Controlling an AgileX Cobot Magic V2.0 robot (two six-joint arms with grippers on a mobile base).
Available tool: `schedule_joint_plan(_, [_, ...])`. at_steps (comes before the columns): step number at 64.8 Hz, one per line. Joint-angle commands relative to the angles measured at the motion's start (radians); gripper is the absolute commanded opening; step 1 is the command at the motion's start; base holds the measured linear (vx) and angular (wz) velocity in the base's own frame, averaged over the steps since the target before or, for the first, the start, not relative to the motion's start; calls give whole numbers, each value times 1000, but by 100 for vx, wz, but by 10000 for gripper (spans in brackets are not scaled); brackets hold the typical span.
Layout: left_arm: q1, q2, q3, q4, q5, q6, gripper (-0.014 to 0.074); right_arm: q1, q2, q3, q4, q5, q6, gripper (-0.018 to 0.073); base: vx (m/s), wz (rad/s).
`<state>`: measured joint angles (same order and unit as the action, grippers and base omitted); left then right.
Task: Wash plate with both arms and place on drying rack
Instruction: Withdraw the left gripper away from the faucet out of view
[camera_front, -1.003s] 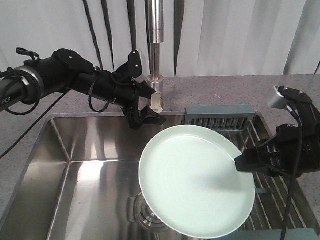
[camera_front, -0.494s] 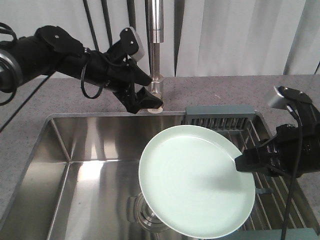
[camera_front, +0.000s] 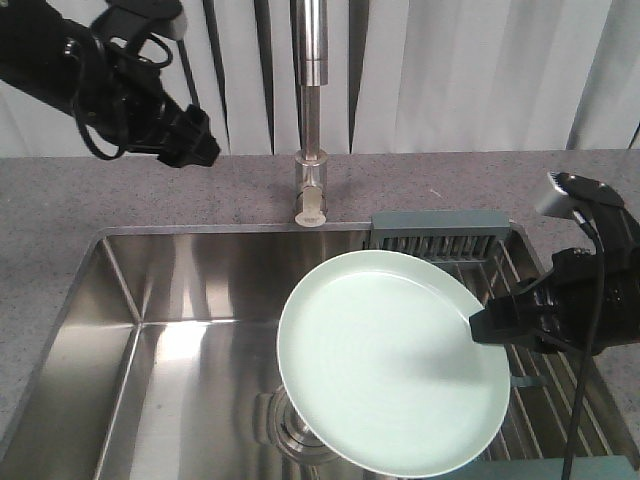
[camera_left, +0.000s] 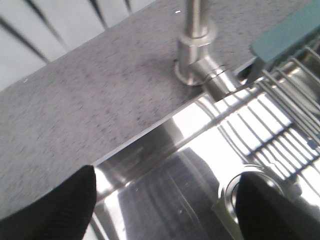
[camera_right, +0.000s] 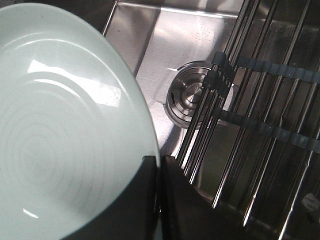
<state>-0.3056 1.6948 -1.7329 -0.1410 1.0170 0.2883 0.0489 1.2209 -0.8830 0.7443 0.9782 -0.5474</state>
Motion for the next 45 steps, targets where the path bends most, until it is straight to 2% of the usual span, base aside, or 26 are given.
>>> schedule_joint_plan(1, [1,-108,26,72,-8,-129,533,-3,-24,-29,47,-14,-10,-8,0,0])
schedule_joint_plan(14, [1,-264,233,80,-84,-135,533,-3,-24,-29,47,-14,-10,-8,0,0])
schedule_joint_plan(27, [7,-423,437,81,-193,-205,533,-3,-24,-29,47,-14,-10,-8,0,0])
schedule_joint_plan(45, [91,-636,649,81,-212,-288,533,-3,-24,-29,47,-14,-10,-8,0,0])
